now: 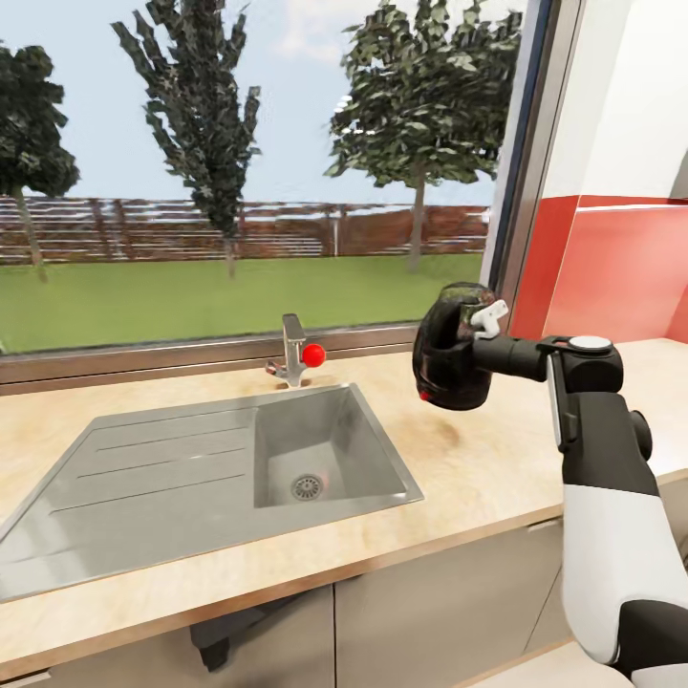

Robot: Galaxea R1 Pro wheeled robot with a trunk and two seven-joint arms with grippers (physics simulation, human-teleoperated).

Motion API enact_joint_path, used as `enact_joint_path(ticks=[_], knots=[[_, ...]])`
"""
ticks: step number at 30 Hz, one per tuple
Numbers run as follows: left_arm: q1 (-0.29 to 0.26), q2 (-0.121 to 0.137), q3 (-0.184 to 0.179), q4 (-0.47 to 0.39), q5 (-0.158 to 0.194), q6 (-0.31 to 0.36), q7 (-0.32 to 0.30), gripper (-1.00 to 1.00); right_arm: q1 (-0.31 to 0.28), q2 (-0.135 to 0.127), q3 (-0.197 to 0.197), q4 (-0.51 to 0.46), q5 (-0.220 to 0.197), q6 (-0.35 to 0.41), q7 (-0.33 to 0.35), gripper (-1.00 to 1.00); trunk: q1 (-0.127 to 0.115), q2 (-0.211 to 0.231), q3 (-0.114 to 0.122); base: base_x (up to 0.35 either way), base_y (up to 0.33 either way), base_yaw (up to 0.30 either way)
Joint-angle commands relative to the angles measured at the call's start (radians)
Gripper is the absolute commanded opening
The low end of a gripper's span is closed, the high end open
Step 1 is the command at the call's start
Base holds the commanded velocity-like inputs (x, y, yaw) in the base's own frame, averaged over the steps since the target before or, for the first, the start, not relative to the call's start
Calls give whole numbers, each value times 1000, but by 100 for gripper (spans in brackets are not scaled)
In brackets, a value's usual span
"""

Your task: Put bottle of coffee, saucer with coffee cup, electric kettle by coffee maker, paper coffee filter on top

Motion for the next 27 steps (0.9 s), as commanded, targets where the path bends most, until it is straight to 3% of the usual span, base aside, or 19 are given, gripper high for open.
enact_joint_path(ticks=[1,11,23,27], knots=[[0,0,8,-1,-6,-2,-3,100,-1,-2,-1,-1,4,5,16,-100,0,-1,-1,0,0,0],[0,0,7,-1,-6,-2,-3,100,-1,-6,-1,-1,4,5,29,-100,0,-1,-1,-19,0,0],[0,0,7,-1,-6,-1,-3,100,-1,-6,0,-1,4,5,31,-100,0,-1,-1,-296,0,12],[0,0,7,-1,-6,0,-3,100,-1,-6,0,-1,4,5,32,-100,0,-1,-1,-74,0,59]])
